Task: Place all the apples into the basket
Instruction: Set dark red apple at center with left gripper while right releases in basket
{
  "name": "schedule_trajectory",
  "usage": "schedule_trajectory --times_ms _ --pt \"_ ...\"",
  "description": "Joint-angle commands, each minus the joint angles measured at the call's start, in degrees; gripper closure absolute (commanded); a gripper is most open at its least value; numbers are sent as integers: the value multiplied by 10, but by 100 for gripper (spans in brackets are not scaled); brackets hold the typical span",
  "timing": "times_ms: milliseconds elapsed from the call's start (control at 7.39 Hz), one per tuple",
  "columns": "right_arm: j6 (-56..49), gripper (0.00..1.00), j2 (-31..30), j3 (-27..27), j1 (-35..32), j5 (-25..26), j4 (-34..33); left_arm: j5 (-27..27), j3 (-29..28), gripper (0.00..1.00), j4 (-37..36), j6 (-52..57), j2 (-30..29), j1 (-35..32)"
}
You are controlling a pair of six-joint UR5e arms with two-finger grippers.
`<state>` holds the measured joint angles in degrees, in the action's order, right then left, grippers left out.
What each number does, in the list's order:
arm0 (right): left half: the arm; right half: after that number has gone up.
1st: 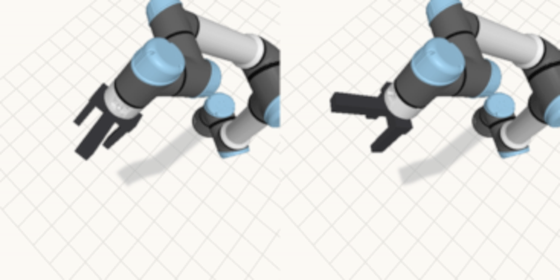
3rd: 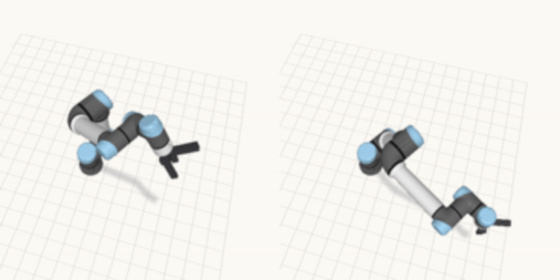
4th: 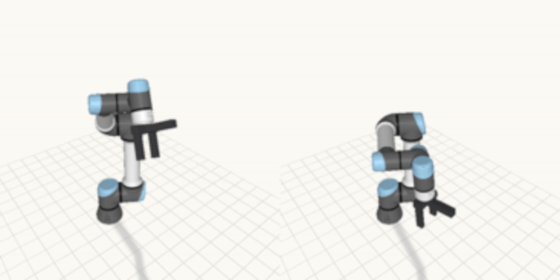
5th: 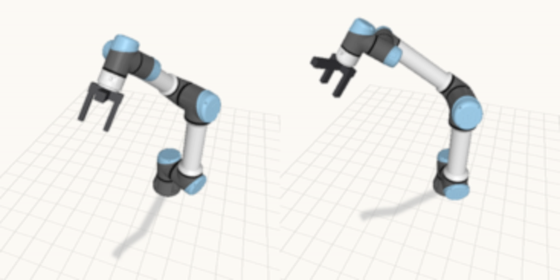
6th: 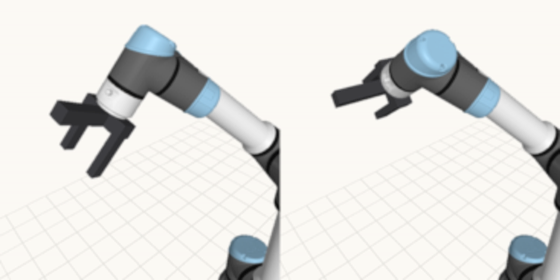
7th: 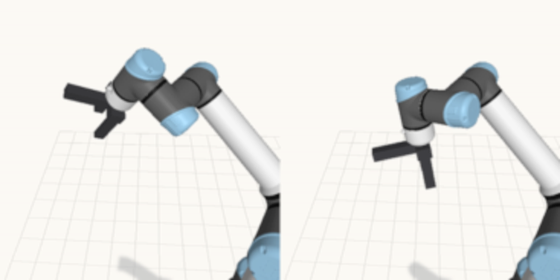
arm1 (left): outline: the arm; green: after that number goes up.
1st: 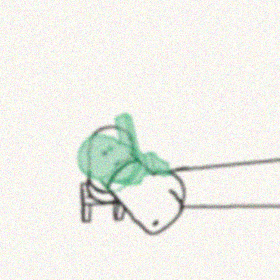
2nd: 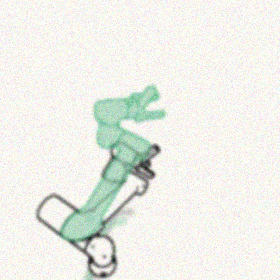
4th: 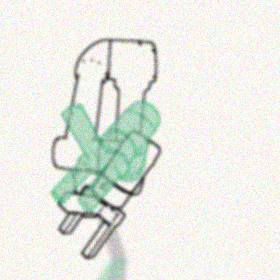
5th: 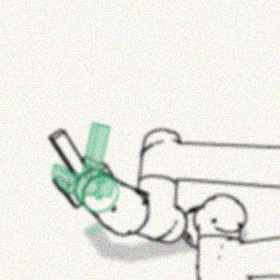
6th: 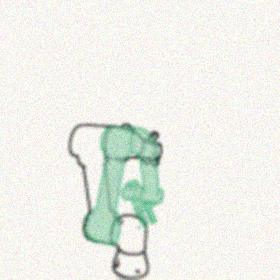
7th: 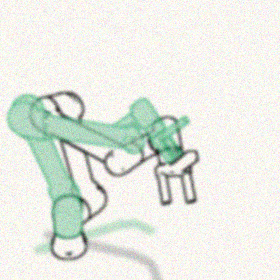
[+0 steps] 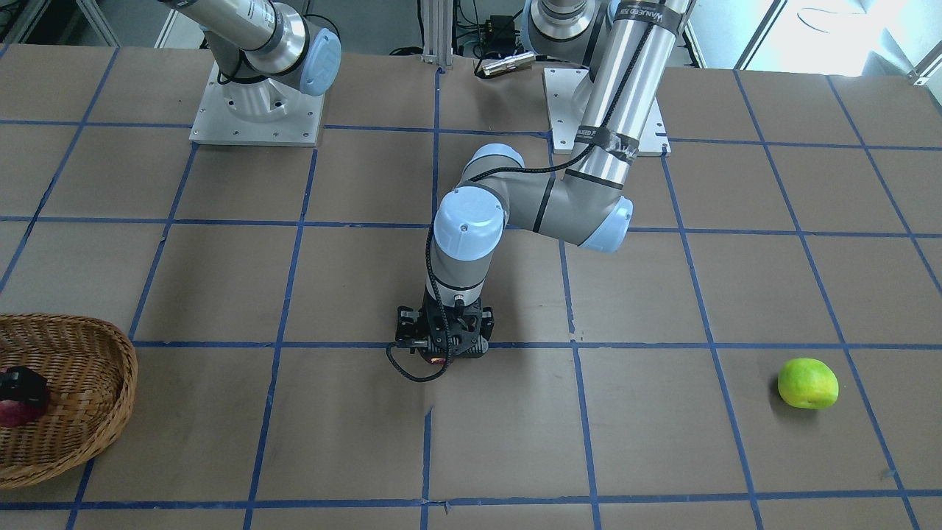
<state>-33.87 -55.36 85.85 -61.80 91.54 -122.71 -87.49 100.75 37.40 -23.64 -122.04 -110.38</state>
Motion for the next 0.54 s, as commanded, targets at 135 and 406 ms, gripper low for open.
schedule_trajectory --times_ms 135,406 --pt "2 0 -7 -4 -1 9 12 -22 -33 0 34 -4 33 17" --pt "25 0 -76 -5 -25 1 95 -39 -136 0 283 152 74 135"
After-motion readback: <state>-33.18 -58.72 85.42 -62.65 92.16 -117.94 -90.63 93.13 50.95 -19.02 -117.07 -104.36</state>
